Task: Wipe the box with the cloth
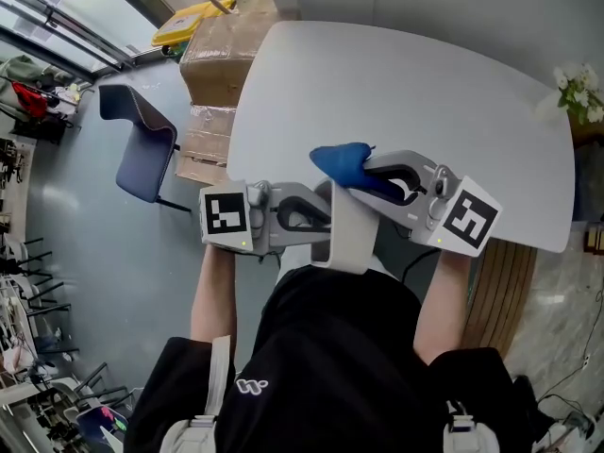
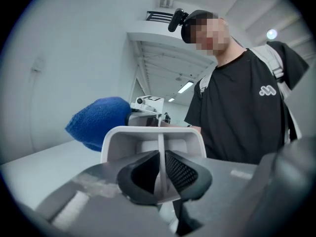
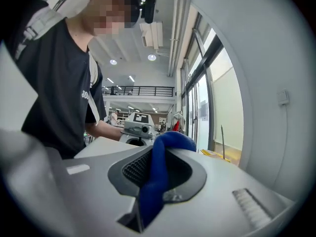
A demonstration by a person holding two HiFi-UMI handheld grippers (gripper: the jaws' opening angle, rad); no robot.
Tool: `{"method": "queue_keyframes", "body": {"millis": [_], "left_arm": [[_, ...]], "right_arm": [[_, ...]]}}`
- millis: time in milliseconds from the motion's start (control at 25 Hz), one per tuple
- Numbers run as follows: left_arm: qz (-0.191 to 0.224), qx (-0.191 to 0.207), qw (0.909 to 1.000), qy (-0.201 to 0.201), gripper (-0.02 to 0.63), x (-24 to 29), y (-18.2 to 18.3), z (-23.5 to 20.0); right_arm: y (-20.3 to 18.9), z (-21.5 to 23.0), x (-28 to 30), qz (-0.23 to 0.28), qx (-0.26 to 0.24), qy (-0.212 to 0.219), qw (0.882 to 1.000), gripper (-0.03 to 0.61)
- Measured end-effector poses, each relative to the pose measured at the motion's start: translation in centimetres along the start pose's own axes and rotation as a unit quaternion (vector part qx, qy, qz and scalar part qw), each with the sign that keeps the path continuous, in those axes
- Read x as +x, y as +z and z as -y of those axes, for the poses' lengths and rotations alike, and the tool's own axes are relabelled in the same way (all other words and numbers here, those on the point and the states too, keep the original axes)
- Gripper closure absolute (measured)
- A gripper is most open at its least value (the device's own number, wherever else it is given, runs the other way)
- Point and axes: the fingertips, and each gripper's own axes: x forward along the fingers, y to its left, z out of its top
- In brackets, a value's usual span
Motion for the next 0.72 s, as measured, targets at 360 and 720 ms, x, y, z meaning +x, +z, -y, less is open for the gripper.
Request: {"method": "queue_keyframes", "body": {"millis": [360, 720], "left_arm": [[0.090, 0.044, 0.9940, -0.044, 0.571, -1.2, 4.9, 2.2], [0.228, 0.050, 0.9724, -0.004, 0.571, -4.4, 9.2, 0.6]], "right_arm": [[-0.2, 0.6, -0.6, 0.088, 0.055, 0.049, 0.993, 0.525], [-1.1, 0.8, -0.6, 0.121, 0.097, 0.050, 0.987, 0.525]]}}
